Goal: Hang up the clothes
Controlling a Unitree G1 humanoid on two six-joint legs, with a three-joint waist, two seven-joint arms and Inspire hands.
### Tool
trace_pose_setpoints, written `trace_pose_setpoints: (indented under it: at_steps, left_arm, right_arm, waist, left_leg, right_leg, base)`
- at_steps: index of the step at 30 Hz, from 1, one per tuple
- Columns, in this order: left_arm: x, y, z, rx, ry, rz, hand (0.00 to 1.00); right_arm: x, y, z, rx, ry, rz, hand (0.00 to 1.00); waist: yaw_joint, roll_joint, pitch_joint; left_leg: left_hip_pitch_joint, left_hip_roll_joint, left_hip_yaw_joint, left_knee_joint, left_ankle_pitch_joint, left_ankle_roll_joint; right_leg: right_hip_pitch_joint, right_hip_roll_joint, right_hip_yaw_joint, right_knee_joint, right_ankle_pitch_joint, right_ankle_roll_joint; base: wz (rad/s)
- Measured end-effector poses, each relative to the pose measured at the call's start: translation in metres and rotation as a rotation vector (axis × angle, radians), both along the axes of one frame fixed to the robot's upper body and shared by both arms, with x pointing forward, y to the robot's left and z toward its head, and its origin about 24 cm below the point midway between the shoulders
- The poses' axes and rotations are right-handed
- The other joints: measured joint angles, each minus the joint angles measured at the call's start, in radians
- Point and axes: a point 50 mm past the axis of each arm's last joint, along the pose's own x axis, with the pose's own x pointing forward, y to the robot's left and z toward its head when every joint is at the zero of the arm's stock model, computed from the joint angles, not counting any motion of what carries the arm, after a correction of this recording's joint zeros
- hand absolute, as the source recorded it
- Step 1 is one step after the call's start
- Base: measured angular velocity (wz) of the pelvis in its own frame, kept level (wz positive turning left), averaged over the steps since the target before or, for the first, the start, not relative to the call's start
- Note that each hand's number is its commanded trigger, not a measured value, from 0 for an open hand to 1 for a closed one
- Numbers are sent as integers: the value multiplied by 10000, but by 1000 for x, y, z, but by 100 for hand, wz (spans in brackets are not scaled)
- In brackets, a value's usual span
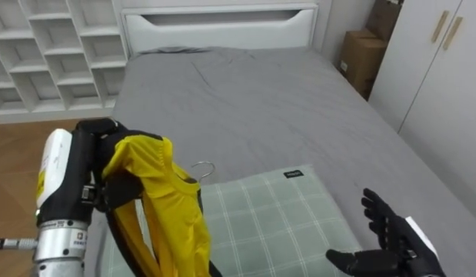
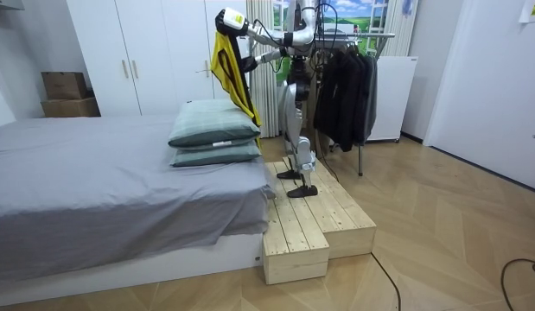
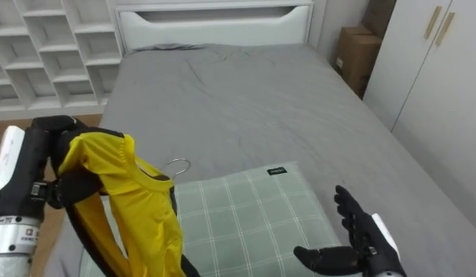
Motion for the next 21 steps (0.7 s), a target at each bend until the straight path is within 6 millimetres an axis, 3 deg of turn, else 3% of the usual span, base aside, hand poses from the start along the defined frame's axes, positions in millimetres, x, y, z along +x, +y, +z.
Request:
trace_pose_setpoints:
  at_steps: [6, 11, 21]
  left_arm:
    - [-2, -8, 15, 5, -662, -367, 100]
    - [-3, -16, 14, -35, -658, -636, 100]
    - [6, -43, 21, 43, -1025, -1556, 100]
  right_arm:
    - [6, 16, -2, 846, 68, 692, 0]
    - [8, 27, -4, 1535, 48, 983, 0]
    - [21, 79, -3, 3505, -97, 2124, 0]
  waist:
    - [52, 101, 43]
    - [79, 181, 70]
    - [255, 261, 87]
  left_leg:
    - [0, 1, 1, -5, 0, 0]
    - [3, 1, -19, -2, 0, 0]
    - [-36, -9, -162, 51, 0, 0]
  right_leg:
    - [0, 2, 14, 6, -1, 2]
    - [4, -2, -22, 2, -2, 3]
    - [76, -9, -155, -42, -1, 2]
  base:
    - [0]
    - [1]
    - [4]
